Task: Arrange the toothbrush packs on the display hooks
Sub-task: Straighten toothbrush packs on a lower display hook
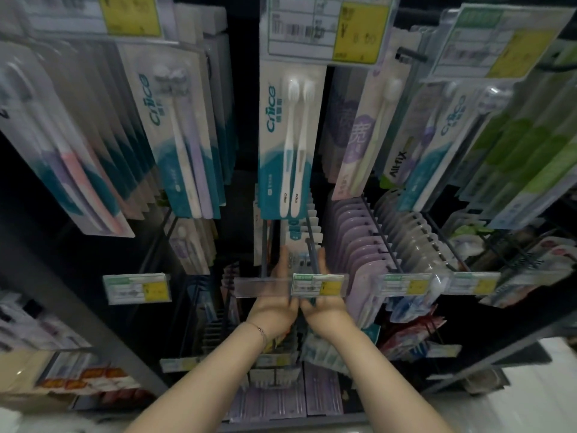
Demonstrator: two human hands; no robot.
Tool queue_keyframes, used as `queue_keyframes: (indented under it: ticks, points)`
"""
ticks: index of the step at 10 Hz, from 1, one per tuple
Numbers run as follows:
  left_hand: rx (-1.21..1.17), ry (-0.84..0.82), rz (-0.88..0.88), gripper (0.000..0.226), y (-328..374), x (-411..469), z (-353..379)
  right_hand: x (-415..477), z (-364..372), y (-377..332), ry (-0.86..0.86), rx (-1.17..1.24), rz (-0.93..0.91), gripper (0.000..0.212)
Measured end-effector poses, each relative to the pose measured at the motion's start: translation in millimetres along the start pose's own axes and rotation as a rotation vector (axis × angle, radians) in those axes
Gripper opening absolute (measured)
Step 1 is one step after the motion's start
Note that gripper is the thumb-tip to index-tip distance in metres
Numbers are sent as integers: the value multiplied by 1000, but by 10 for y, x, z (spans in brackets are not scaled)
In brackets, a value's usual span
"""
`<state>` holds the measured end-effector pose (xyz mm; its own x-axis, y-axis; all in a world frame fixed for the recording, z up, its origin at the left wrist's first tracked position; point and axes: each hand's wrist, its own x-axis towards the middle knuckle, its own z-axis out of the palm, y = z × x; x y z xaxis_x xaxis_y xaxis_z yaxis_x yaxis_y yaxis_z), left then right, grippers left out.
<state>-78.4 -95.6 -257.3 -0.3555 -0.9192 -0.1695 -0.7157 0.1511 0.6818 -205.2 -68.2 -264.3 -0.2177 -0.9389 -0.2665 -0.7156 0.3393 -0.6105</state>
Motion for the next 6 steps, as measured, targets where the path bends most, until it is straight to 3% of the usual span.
queue_keyframes:
  ticks: [1, 2, 3, 4, 6]
  points:
    - [-60, 117, 131, 64, -77, 39, 26, -37, -12, 1, 78, 149, -146, 75]
    - [-221, 90, 51, 65, -151, 13, 28, -113, -15, -3, 162, 207, -151, 83]
    - [-78, 124, -54, 25, -234, 27, -8, -213, -37, 8, 140, 26, -80, 57]
    - [222, 165, 38, 18, -231, -18, -103, -305, -127, -30, 115, -162, -70, 34]
    - [479, 117, 138, 33, -80, -156, -136, -502, -296, -38, 141, -323, -265, 38]
